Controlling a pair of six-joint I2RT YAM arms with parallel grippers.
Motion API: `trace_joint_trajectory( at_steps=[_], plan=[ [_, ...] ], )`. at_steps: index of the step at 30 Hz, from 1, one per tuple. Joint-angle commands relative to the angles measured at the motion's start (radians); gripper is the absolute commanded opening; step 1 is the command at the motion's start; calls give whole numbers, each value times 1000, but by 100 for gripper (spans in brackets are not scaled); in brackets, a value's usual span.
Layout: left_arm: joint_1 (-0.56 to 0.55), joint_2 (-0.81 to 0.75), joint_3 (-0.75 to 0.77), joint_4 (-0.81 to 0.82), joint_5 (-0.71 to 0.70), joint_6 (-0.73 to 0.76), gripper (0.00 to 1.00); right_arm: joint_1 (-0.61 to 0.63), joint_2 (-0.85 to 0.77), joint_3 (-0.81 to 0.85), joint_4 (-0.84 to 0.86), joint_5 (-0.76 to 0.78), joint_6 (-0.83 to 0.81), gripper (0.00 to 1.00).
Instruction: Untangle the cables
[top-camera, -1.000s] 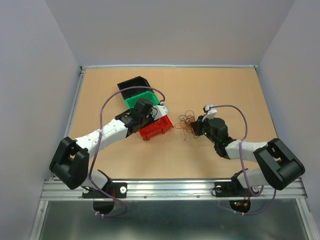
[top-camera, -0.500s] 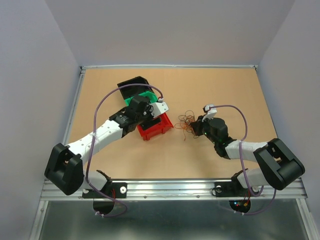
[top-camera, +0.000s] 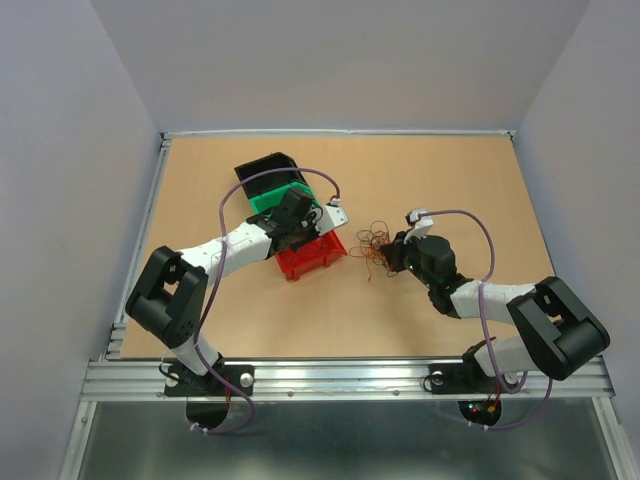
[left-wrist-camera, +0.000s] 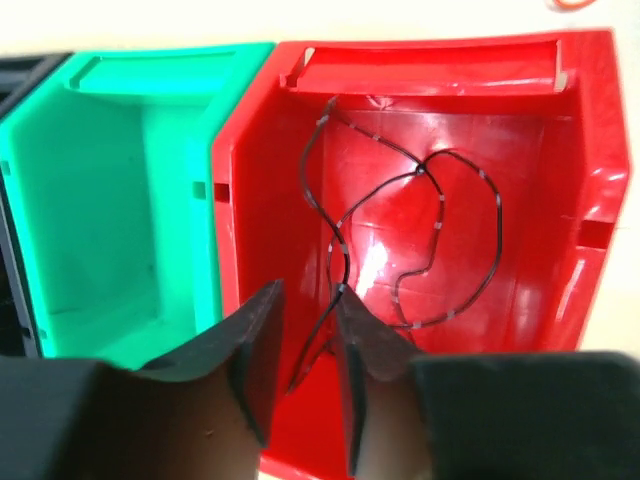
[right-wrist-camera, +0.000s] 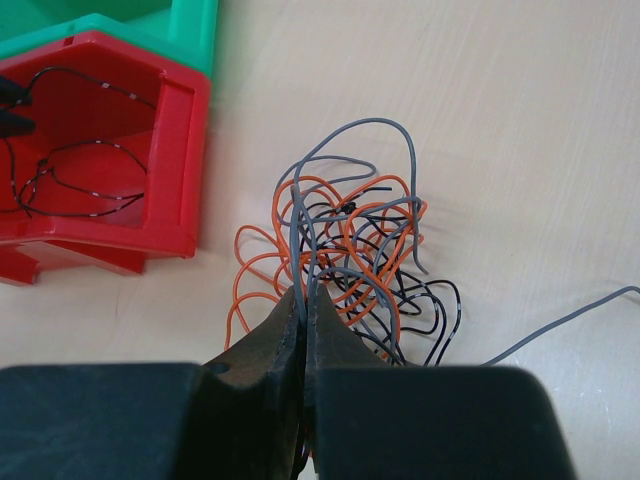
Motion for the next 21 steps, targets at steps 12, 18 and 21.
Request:
trace_joint_trajectory(
  at_steps=[12, 18, 21],
  plan=[
    [11, 223, 59, -113, -29, 18, 0, -3, 3, 27, 34, -24, 0, 5],
    [17, 255, 55, -83, -65, -4, 1, -3, 2, 24, 35, -23, -3, 5],
    [26, 185, 46, -70, -47, -15, 11, -3, -6, 17, 34, -21, -3, 5]
  ],
)
